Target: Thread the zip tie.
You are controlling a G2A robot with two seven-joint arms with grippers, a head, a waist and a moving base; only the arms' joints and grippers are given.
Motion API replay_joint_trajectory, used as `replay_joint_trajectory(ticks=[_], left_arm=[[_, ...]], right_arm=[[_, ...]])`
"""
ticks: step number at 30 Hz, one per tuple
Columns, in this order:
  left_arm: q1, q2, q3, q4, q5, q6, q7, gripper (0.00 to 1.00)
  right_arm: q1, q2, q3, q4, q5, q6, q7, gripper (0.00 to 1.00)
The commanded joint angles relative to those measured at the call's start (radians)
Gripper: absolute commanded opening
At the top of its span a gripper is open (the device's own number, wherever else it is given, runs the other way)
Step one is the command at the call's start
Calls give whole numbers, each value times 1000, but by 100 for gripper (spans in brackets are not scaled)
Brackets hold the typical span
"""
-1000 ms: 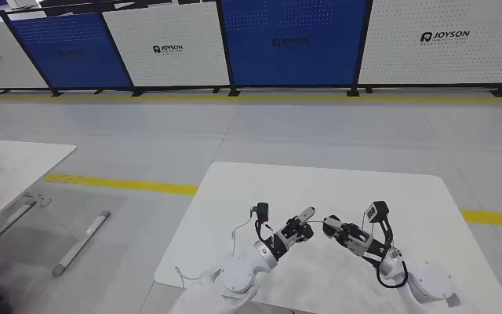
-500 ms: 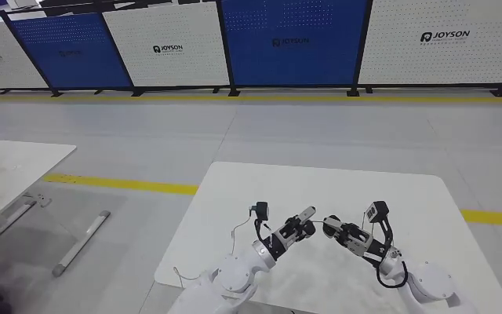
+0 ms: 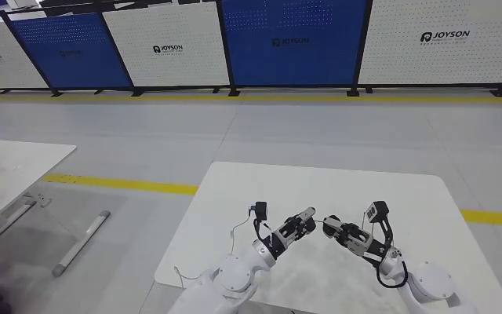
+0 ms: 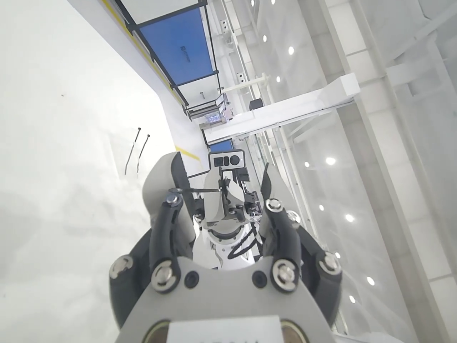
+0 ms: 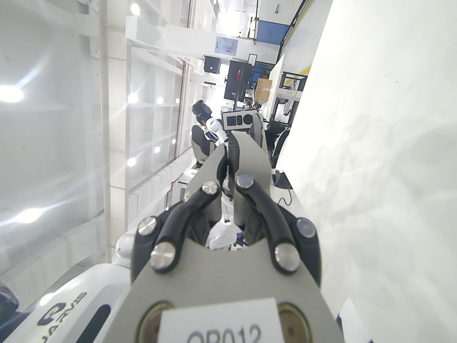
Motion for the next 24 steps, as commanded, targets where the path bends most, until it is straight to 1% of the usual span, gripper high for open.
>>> replay_joint_trajectory(ticks=[1,3,5,10,13,14,16,19,20,22,24], left_arm=[[0,-1,2,0,9,1,5,22],[2,-2,2,-2,14,0,7,16],[4,-2,1,-4,15,-1,6,15],[9,-1,-3,-4,21,-9,-10,18],[13,0,-4,-7,29,-8,-23,25],[15,0,-5,-9,35,-7,-26,25],[20,1,-8,-14,45,-6,-29,22],[24,2,-11,-18,55,-4,-29,11],[25,2,-11,-19,56,-3,-29,5],[27,2,-12,-20,59,-3,-31,2],[31,3,-13,-23,57,-3,-38,2]], right_arm=[[0,0,0,0,0,0,0,0],[0,0,0,0,0,0,0,0],[0,0,0,0,0,0,0,0],[0,0,0,0,0,0,0,0],[0,0,0,0,0,0,0,0],[0,0,0,0,0,0,0,0],[0,0,0,0,0,0,0,0],[0,0,0,0,0,0,0,0],[0,0,0,0,0,0,0,0],[0,0,0,0,0,0,0,0],[0,0,0,0,0,0,0,0]])
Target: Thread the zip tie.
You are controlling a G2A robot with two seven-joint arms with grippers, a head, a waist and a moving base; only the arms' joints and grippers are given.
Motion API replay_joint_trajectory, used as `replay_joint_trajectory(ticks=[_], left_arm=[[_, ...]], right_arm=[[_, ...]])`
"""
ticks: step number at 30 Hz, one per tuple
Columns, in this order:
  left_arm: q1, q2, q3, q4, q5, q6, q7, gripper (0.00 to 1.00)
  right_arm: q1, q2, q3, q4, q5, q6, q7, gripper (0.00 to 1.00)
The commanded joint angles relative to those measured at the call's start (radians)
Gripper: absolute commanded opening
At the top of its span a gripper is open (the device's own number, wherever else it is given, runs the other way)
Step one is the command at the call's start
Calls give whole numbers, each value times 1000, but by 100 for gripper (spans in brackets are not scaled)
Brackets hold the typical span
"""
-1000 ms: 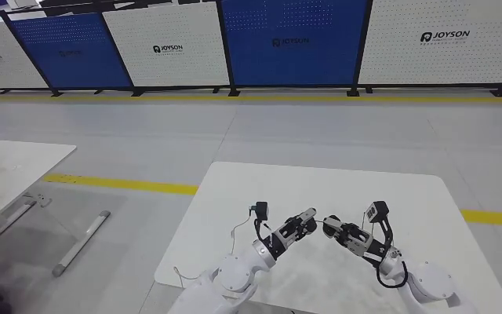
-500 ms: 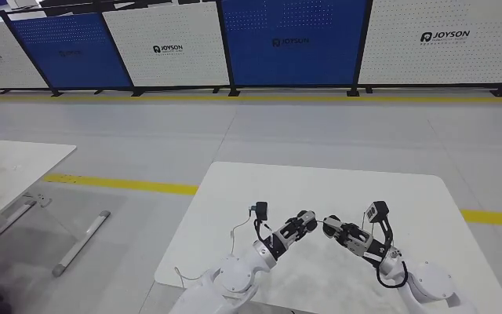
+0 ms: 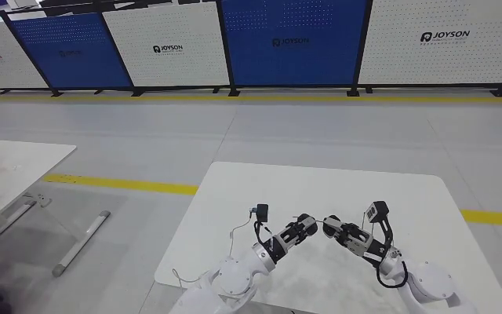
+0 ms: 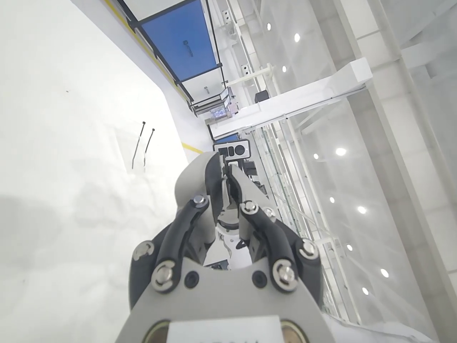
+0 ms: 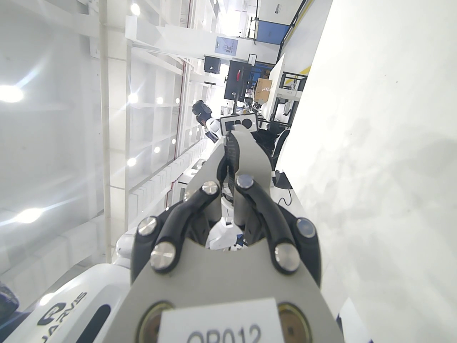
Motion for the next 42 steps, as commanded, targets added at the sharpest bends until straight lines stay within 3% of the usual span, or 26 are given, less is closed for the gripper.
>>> replay_joint_trajectory(ticks=[1,19,20,22,36,42], left_arm=[[3,0,-2,-3,-4,-1,-6,3],[6,-2,-4,-1,-6,-6,-17,0],[5,-2,-4,-1,-6,-6,-18,0],[5,-2,-4,-1,-6,-7,-19,0],[7,-3,-13,-1,-14,-5,-20,0],[39,5,-80,-25,-75,-19,4,0]], right_arm=[[0,0,0,0,0,0,0,0],[-8,-1,-1,-12,-10,2,-12,0],[-11,-1,0,-16,-15,2,-13,4],[-15,-1,4,-20,-19,2,-12,29],[-33,-3,36,-28,-20,-6,-16,43],[-77,7,114,-41,19,-37,-19,48]])
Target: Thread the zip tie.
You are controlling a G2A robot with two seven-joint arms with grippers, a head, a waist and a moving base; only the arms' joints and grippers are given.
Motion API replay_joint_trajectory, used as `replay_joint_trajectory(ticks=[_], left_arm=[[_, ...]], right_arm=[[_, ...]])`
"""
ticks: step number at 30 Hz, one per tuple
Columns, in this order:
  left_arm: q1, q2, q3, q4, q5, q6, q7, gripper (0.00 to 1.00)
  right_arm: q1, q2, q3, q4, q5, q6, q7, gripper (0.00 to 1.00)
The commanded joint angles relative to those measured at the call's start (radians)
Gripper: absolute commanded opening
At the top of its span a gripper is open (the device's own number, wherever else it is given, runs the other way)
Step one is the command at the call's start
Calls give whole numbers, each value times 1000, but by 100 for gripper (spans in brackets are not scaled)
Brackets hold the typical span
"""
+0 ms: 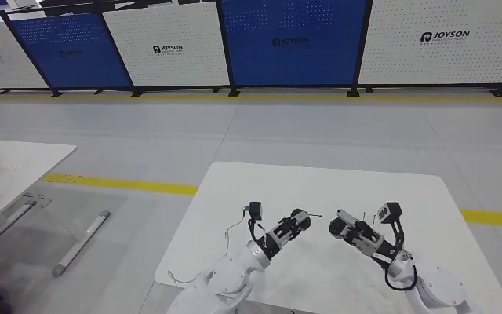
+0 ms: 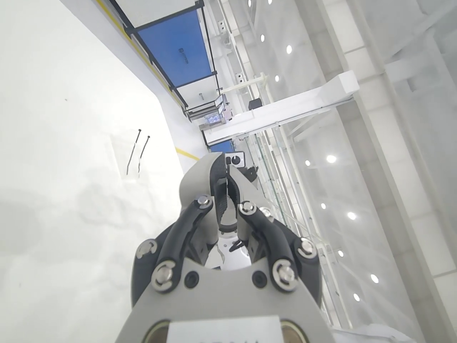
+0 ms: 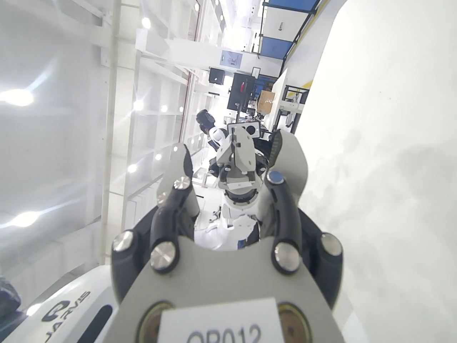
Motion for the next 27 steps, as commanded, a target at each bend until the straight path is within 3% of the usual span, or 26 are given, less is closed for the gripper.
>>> replay_joint_trajectory(ticks=[1,2,3,4,6,27], left_arm=[[15,4,-26,-9,-16,-2,-1,0],[22,7,-35,-12,-17,-1,-5,0],[28,9,-43,-14,-18,2,-9,0],[34,10,-48,-17,-19,13,-16,0],[43,14,-54,-27,-22,50,-43,0],[43,14,-54,-27,-22,50,-43,0]], right_arm=[[-18,4,28,-5,16,-8,3,49],[-26,5,38,-8,22,-10,6,55],[-33,6,47,-11,29,-11,10,73],[-38,7,52,-13,35,-10,16,100],[-42,7,55,-16,40,-6,22,100],[-42,7,55,-16,40,-6,22,100]])
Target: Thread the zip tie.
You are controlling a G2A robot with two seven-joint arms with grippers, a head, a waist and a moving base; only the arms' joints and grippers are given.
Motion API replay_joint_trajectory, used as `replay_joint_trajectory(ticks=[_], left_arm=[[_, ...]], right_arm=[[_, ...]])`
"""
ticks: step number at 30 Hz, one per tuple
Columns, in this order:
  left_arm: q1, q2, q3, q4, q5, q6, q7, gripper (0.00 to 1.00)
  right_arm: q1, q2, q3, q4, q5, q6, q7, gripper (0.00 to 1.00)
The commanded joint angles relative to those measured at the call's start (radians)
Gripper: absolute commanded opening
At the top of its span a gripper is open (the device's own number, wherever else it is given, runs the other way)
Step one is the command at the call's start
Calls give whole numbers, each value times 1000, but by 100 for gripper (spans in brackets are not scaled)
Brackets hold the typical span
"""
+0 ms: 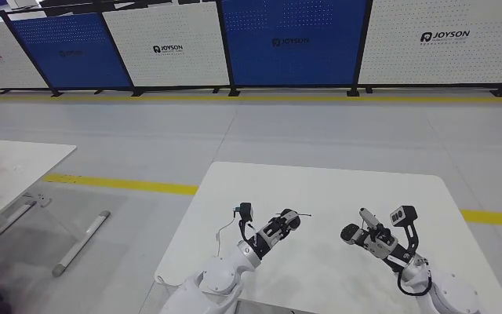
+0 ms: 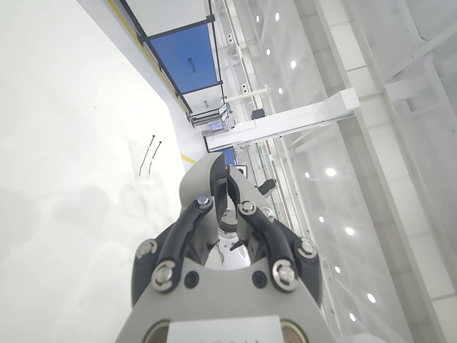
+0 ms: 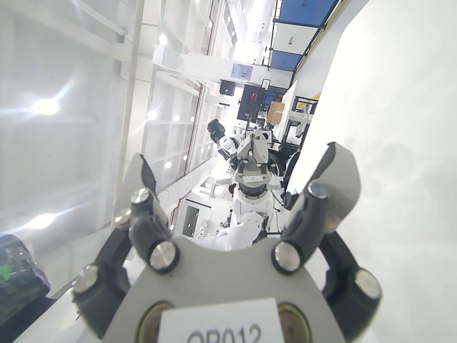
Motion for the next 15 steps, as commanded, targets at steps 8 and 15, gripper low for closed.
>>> replay_joint_trajectory(ticks=[8,15], left_arm=[[3,-1,-11,-45,-6,-11,34,0],[36,2,-42,-172,-39,-28,41,0]], right_arm=[[0,0,0,0,0,0,0,100],[0,0,0,0,0,0,0,100]])
